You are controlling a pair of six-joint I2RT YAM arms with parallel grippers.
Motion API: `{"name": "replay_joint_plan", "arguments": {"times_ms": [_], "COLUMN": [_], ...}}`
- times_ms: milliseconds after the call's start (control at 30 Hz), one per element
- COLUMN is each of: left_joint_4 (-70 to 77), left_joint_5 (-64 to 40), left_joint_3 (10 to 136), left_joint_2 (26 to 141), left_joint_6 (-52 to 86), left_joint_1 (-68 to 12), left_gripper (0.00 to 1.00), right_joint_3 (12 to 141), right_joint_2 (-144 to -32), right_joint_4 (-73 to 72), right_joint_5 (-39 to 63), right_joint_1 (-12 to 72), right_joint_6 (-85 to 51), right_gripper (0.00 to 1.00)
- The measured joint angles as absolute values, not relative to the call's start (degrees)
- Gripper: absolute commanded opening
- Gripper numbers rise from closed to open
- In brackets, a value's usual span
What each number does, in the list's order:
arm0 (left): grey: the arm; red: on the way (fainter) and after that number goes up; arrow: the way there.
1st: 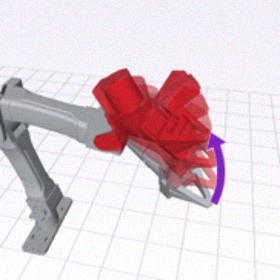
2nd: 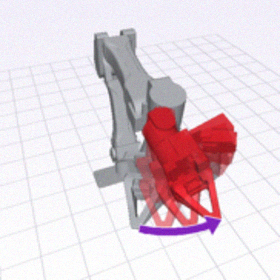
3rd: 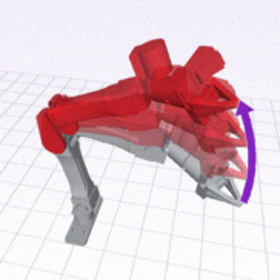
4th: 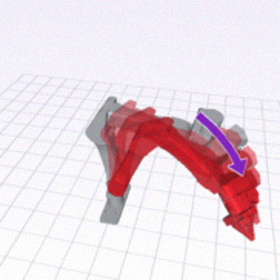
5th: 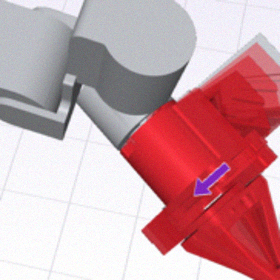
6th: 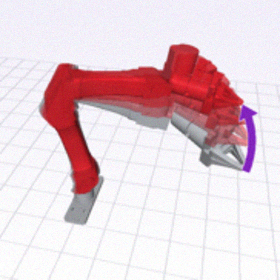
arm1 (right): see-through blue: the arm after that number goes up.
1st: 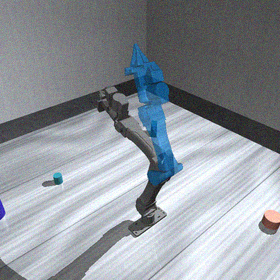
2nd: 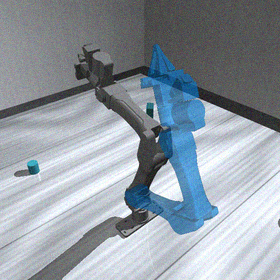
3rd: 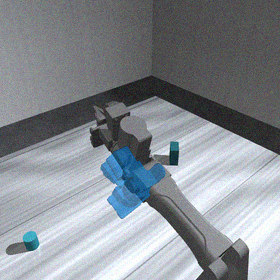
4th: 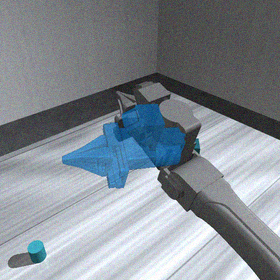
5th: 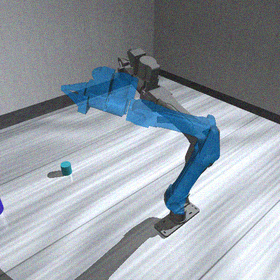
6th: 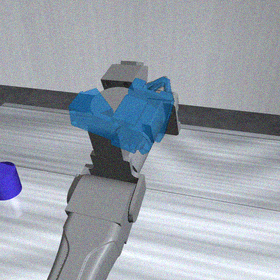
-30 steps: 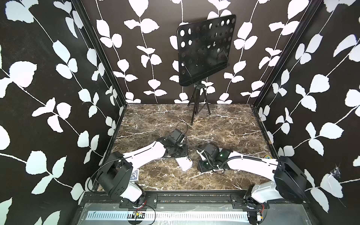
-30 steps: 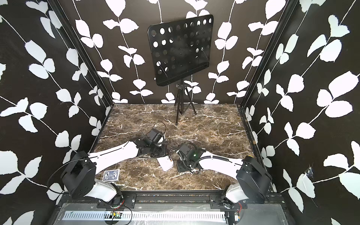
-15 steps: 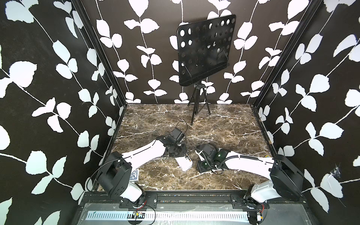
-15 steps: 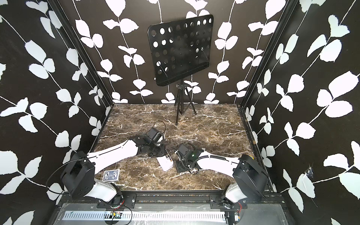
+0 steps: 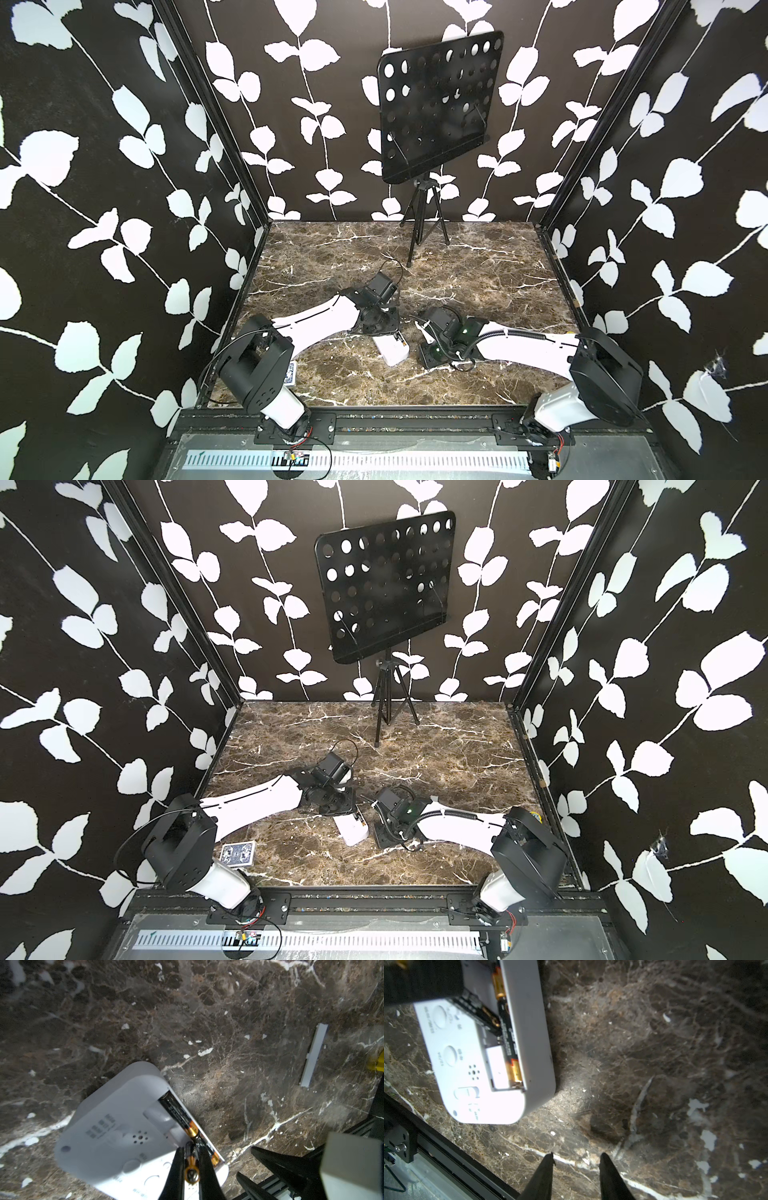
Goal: Insert the battery into the alarm
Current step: Install the battery in the alarm.
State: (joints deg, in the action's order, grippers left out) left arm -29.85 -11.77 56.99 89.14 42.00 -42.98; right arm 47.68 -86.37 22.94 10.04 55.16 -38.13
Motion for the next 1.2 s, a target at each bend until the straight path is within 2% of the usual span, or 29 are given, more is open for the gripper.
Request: {"name": "replay_joint_plan", "arguments": {"times_ms": [67,167,367,833,1200], "left_joint_4": [-29.8,-30.0,-32.0,-33.2,-33.2], "left_joint_5": [-11.9,-11.6,-9.8,-5.2,-4.9], "left_joint_3": [57.0,57.0,57.7,61.9,61.9], "left_joint_2": [89.2,89.2,89.2,87.4,90.8], "left_joint_6": [42.0,42.0,41.4,40.4,40.3], "left_joint_1": [-43.0,-43.0,-43.0,-43.0,-43.0], "left_gripper": [0.14,0.29,0.39,0.36,0.36], "right_joint_3": [47.7,47.7,48.2,48.4,48.4], "right_joint_2": [-86.7,-87.1,-87.1,-86.6,-86.5], "right_joint_4": [22.9,22.9,23.0,22.1,19.9], "right_joint_5": [10.0,10.0,9.8,9.4,8.0], "right_joint_1": [55.2,55.3,55.5,56.0,58.9], "right_joint_6": [-38.1,-38.0,-37.7,-36.8,-35.6], "right_gripper": [0.38,0.39,0.4,0.4,0.39]}}
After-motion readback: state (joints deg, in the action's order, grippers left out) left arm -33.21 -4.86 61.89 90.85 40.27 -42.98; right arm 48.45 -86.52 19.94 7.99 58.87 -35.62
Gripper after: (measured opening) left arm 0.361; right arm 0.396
